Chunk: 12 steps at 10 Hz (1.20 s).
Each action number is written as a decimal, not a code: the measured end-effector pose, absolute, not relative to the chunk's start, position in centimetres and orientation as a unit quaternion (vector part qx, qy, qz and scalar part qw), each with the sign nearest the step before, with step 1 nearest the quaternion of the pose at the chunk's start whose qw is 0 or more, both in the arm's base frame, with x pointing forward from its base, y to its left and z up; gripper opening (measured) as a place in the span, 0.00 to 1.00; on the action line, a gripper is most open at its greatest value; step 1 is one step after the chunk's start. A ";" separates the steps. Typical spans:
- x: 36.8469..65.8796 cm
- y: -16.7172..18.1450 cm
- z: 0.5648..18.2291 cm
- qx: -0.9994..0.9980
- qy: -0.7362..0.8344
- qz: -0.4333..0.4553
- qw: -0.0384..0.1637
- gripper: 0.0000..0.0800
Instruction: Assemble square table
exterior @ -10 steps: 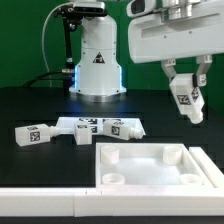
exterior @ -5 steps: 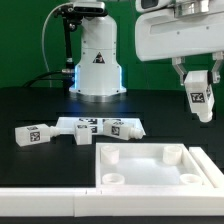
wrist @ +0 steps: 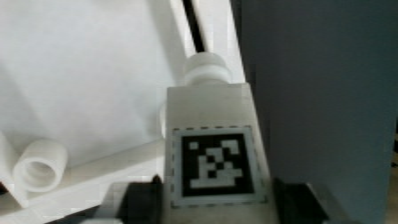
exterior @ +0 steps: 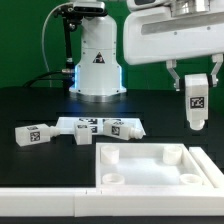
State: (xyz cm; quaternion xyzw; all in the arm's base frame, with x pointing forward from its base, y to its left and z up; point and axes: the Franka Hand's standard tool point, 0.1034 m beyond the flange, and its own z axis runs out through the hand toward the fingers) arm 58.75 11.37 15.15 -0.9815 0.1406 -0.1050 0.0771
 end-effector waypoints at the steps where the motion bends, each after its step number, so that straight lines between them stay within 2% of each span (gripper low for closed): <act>1: 58.7 11.4 15.1 -0.982 0.139 -0.105 0.077 0.36; 2: 58.7 11.3 14.8 -0.984 0.126 -0.106 0.074 0.36; 4: 59.5 11.8 13.9 -0.987 0.040 -0.151 0.049 0.36; 9: 59.4 12.3 13.6 -0.985 0.031 -0.163 0.053 0.36; 11: 61.0 11.0 12.7 -0.978 -0.002 -0.203 0.047 0.36; 12: 61.2 11.5 12.8 -0.978 0.001 -0.204 0.050 0.36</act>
Offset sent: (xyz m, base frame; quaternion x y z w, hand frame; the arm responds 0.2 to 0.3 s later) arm 0.0231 -0.0246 -0.0092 -0.1585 0.1756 -0.2797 0.9305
